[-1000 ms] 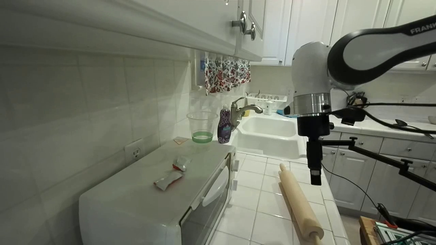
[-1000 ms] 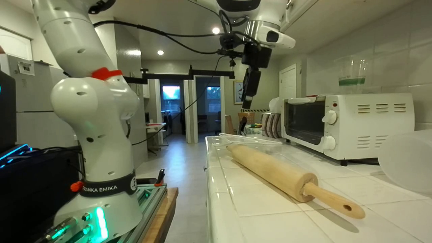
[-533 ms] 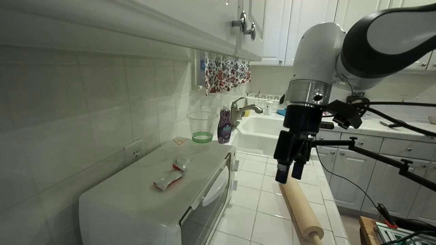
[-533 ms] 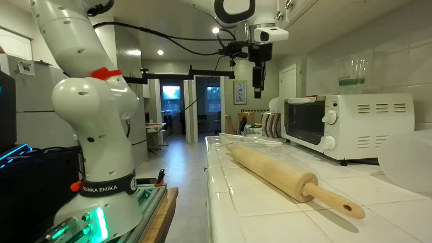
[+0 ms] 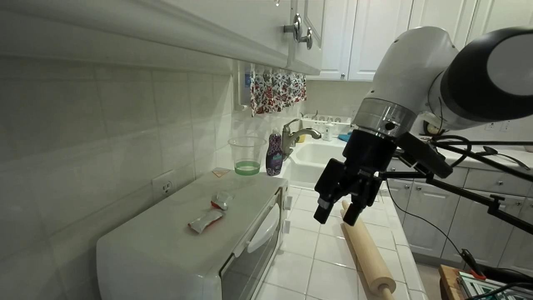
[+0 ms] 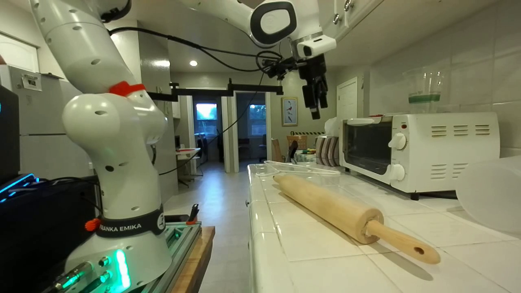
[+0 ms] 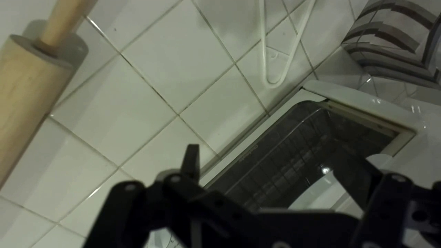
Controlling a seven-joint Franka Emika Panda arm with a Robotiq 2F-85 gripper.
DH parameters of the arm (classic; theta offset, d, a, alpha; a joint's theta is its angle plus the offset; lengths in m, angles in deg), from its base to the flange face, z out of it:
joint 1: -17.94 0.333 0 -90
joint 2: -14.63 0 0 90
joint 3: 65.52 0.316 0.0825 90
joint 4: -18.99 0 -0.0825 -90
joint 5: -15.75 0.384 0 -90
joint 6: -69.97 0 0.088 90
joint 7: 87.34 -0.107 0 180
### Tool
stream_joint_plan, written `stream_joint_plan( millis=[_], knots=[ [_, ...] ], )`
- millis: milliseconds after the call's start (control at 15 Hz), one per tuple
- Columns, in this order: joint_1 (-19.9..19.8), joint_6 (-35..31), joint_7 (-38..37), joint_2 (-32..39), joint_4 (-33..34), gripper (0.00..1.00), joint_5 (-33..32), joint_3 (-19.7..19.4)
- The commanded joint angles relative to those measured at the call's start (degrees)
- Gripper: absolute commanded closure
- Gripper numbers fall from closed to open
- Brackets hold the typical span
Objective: Open the door of the open
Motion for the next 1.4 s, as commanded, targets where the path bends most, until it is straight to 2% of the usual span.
stream_joint_plan(
  millis=[0, 133, 267, 800, 1067, 1333],
  knots=[
    [0.8, 0.1, -0.4, 0.0, 0.1, 0.00, -0.5, -0.7],
    [0.5, -0.8, -1.3, 0.0, -0.3, 0.00, -0.6, -0.4],
    [-0.5, -4.7, -5.9, 0.2, -0.9, 0.00, -2.3, 1.8],
    [-4.8, -12.1, -38.2, 4.3, 0.4, 0.00, -13.8, 8.6],
    [-5.1, -15.8, -50.0, 6.6, 1.0, 0.00, -17.5, 9.2],
    [-4.3, -19.7, -54.0, 8.7, 1.8, 0.00, -18.2, 8.4]
  ],
)
